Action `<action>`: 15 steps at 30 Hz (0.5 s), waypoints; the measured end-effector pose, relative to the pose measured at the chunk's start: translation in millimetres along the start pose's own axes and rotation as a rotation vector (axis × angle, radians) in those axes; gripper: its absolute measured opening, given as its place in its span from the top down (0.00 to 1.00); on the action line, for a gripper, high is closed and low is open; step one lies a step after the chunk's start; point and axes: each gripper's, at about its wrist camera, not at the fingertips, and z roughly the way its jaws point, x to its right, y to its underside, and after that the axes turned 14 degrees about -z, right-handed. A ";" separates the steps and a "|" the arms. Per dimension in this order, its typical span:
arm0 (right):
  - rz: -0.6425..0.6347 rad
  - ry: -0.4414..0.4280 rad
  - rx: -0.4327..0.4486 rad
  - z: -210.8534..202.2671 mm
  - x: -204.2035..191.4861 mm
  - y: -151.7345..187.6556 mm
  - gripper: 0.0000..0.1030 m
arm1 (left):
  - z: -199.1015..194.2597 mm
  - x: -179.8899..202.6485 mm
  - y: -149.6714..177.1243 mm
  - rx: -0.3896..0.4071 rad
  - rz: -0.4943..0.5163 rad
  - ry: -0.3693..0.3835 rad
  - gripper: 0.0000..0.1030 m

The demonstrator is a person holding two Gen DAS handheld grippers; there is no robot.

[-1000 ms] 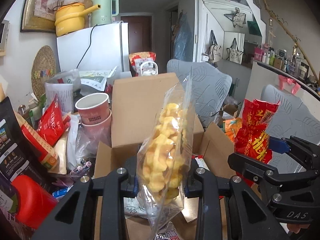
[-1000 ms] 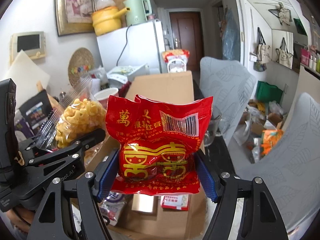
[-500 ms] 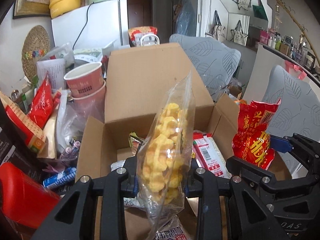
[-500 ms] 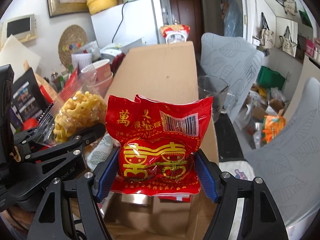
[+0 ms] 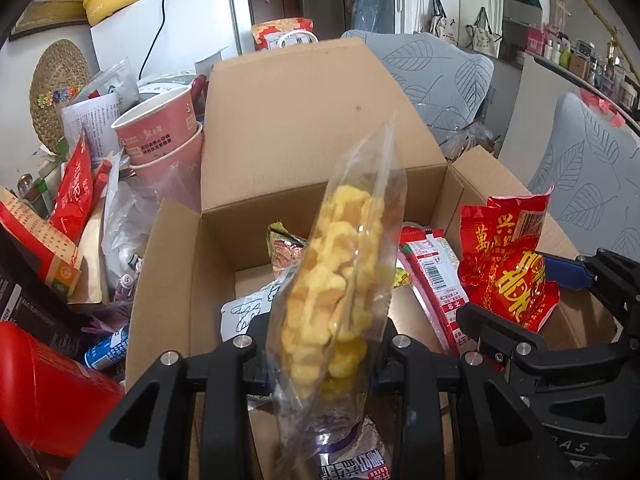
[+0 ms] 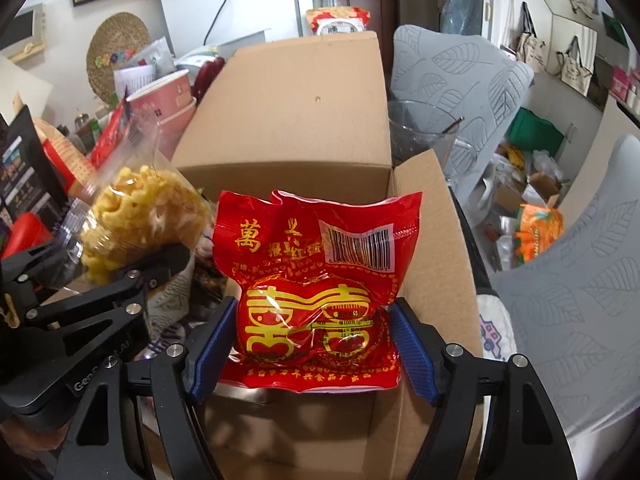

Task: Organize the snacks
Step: 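Carry the puffed-snack bag and red candy bag with both tools over the box, then lower both tools into the box and open them to release both bags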

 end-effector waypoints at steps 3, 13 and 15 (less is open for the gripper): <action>-0.024 0.019 -0.007 2.0 -4.1 0.5 0.25 | 7.2 -4.4 0.7 -0.044 -0.021 0.005 0.71; -0.068 0.054 -0.031 5.7 -10.0 -1.4 0.25 | 18.2 -8.8 3.2 -0.120 -0.042 0.006 0.68; -0.068 0.057 -0.035 5.6 -10.4 -2.4 0.25 | 22.6 -11.2 1.0 -0.145 -0.053 0.010 0.68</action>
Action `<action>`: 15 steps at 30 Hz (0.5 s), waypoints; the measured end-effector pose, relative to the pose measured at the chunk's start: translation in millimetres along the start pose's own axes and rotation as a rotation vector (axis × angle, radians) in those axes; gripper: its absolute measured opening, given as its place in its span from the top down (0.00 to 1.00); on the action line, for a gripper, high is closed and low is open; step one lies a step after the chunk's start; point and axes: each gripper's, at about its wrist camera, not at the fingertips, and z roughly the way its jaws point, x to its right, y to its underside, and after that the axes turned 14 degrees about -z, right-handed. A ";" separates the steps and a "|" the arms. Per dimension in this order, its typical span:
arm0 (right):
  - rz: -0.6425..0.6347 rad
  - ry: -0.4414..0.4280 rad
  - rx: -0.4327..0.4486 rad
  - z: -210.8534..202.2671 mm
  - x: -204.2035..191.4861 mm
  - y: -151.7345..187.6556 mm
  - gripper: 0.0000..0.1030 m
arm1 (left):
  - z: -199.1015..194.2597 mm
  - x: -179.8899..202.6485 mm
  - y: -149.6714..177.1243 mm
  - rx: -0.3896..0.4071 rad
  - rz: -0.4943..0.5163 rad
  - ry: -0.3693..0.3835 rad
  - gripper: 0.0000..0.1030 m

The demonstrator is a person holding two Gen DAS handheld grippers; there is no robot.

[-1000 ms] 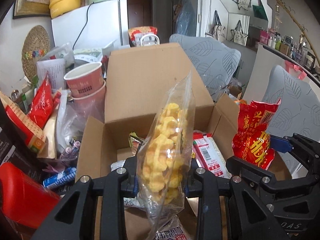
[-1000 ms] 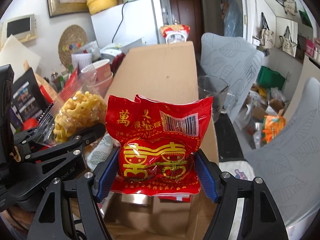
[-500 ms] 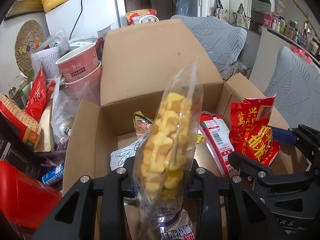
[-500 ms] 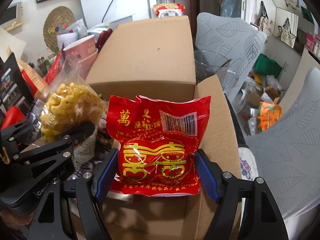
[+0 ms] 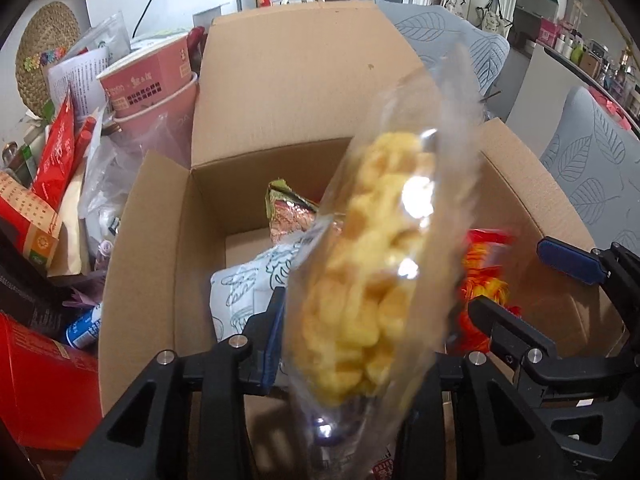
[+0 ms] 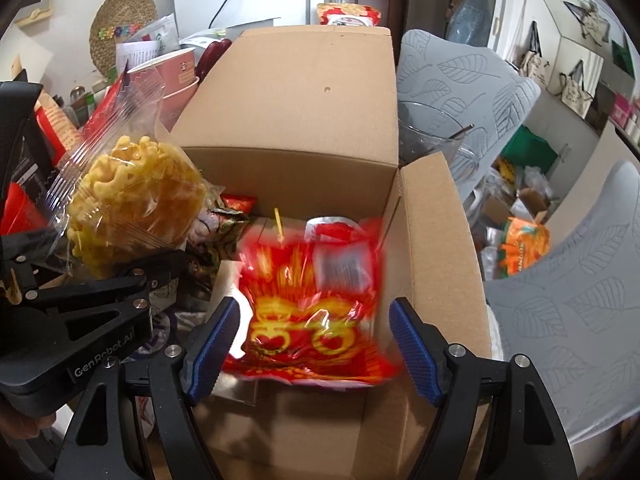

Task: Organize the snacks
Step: 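Lower both tools into the box and open them to release both bags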

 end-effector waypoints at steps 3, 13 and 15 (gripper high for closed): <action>-0.007 0.007 -0.009 -1.4 -1.3 -0.5 0.24 | -0.5 1.8 1.0 -0.004 0.005 -0.021 0.67; 0.034 0.007 0.044 -27.1 5.6 2.7 0.20 | -22.8 6.4 2.7 0.046 0.005 -0.009 0.53; 0.045 0.005 0.053 -31.9 6.3 1.6 0.20 | -31.1 6.0 2.9 0.059 0.000 0.001 0.52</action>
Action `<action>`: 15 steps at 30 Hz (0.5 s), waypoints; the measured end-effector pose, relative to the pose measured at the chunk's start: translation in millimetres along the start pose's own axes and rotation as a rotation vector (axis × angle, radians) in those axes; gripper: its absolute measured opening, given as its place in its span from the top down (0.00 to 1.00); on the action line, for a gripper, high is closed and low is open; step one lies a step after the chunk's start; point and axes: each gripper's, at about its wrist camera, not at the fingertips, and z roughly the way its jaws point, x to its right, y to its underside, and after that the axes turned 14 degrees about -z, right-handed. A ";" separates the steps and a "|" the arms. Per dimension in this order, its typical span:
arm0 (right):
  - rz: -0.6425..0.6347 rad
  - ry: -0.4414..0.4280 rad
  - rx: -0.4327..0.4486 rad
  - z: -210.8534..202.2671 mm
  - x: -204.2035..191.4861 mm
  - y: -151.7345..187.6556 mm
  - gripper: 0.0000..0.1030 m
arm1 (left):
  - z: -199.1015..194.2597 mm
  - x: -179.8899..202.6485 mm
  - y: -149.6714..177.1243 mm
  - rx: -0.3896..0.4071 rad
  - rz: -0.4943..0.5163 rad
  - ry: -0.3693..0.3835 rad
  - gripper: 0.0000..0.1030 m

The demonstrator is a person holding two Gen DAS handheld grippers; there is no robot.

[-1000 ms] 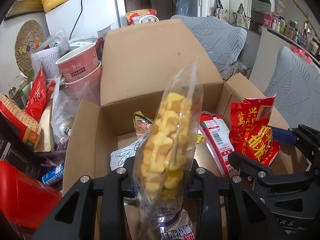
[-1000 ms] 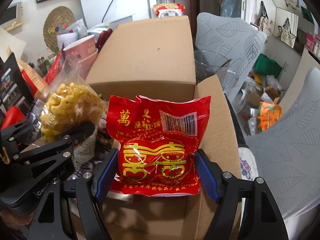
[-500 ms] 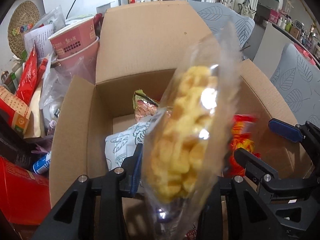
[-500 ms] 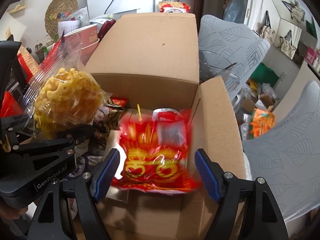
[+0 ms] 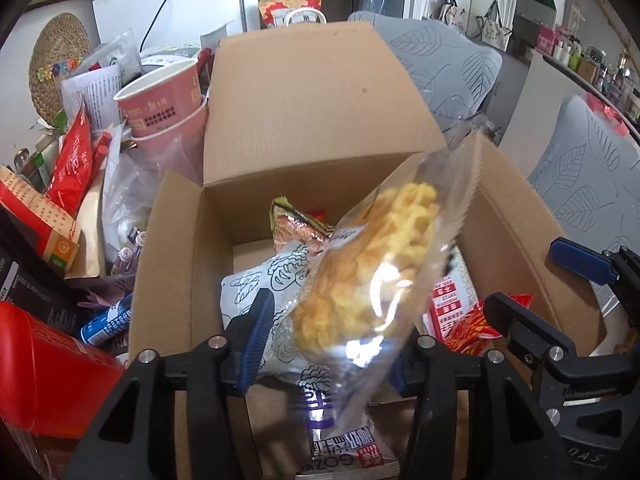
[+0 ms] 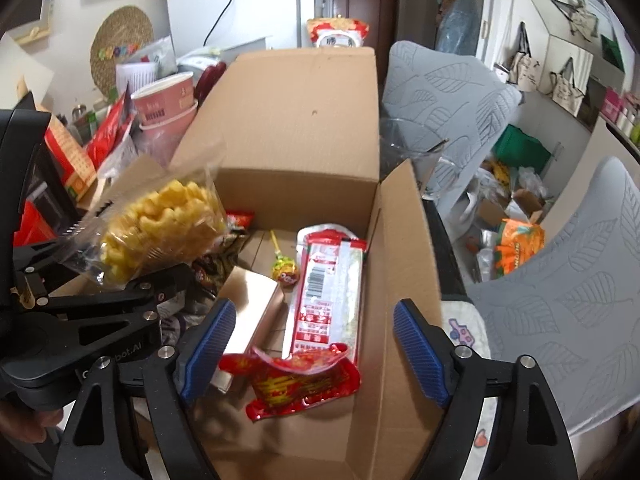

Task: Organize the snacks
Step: 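Lower both tools into the box and open them to release both bags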

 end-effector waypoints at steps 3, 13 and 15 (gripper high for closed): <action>0.006 0.012 0.011 -8.4 1.4 -1.1 0.20 | -11.9 3.0 1.2 0.017 0.005 0.011 0.52; 0.023 0.035 0.080 -47.4 3.9 -4.9 0.20 | -61.5 8.8 -3.3 0.104 0.021 0.051 0.52; 0.023 0.043 0.103 -59.1 2.8 -6.1 0.20 | -74.8 9.3 -4.4 0.130 0.023 0.050 0.52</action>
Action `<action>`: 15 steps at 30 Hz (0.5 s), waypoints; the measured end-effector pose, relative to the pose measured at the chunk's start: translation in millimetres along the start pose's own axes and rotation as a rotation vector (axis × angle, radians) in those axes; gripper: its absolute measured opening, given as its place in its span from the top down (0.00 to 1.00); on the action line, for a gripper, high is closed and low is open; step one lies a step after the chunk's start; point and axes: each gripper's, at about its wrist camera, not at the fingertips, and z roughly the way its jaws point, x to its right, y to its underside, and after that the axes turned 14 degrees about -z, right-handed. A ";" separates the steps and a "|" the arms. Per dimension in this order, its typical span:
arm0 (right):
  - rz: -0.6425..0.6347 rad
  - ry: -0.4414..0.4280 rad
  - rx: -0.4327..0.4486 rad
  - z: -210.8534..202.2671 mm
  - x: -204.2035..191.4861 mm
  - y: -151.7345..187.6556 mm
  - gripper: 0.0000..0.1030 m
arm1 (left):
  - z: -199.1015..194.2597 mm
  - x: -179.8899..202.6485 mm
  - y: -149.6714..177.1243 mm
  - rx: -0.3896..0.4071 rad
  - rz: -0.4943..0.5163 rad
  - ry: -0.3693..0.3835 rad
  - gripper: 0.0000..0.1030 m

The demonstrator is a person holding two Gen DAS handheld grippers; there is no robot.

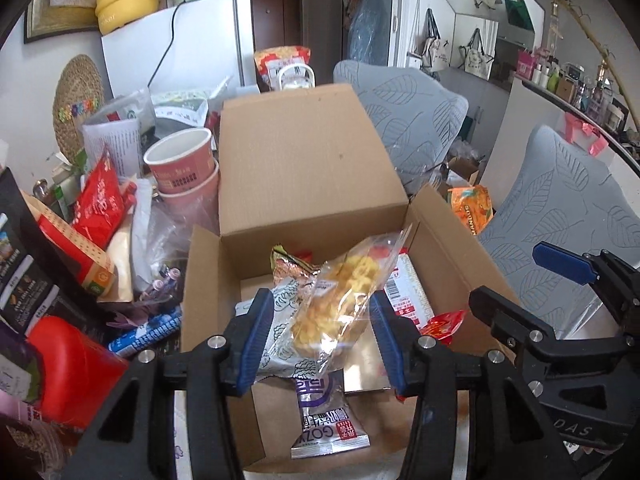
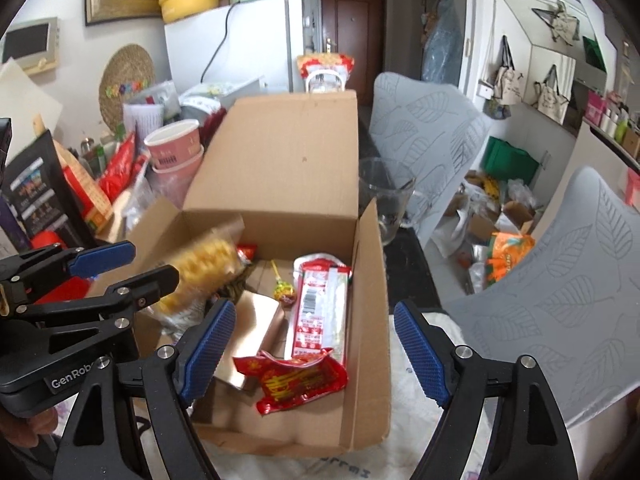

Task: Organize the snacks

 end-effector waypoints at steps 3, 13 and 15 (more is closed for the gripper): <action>-0.003 0.009 0.039 -18.5 -0.5 -3.1 0.20 | -19.4 1.0 -6.4 0.044 0.000 -0.006 0.52; 0.001 0.018 0.165 -84.0 -6.6 -9.4 0.20 | -92.8 -2.0 -7.4 0.164 -0.006 0.013 0.52; 0.004 0.019 0.193 -98.7 -8.2 -7.9 0.20 | -108.1 -2.4 -4.8 0.190 -0.004 0.019 0.52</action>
